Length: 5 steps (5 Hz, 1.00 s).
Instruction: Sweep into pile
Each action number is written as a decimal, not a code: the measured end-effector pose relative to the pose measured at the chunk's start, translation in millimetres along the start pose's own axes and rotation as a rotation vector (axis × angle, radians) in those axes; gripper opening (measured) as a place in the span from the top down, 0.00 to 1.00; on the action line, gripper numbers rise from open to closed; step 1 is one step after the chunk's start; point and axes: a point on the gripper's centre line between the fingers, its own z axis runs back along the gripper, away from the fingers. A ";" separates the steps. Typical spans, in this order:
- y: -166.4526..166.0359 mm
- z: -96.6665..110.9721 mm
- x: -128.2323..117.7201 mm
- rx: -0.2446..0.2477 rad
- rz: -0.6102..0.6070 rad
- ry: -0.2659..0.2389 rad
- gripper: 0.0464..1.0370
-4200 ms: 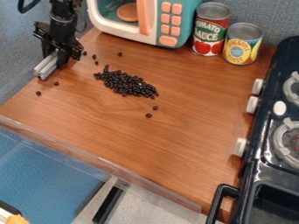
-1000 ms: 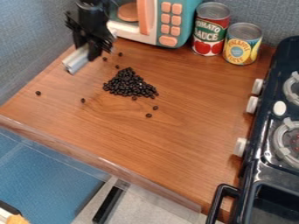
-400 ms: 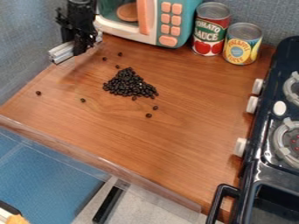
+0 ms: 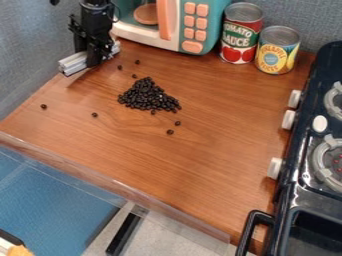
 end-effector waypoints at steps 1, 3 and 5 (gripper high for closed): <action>-9.6 -7.9 1.6 -0.003 -0.038 -0.006 0.66; -18.5 -9.5 6.6 0.030 -0.145 -0.027 0.66; -48.0 -0.7 6.9 0.036 -0.277 -0.051 0.66</action>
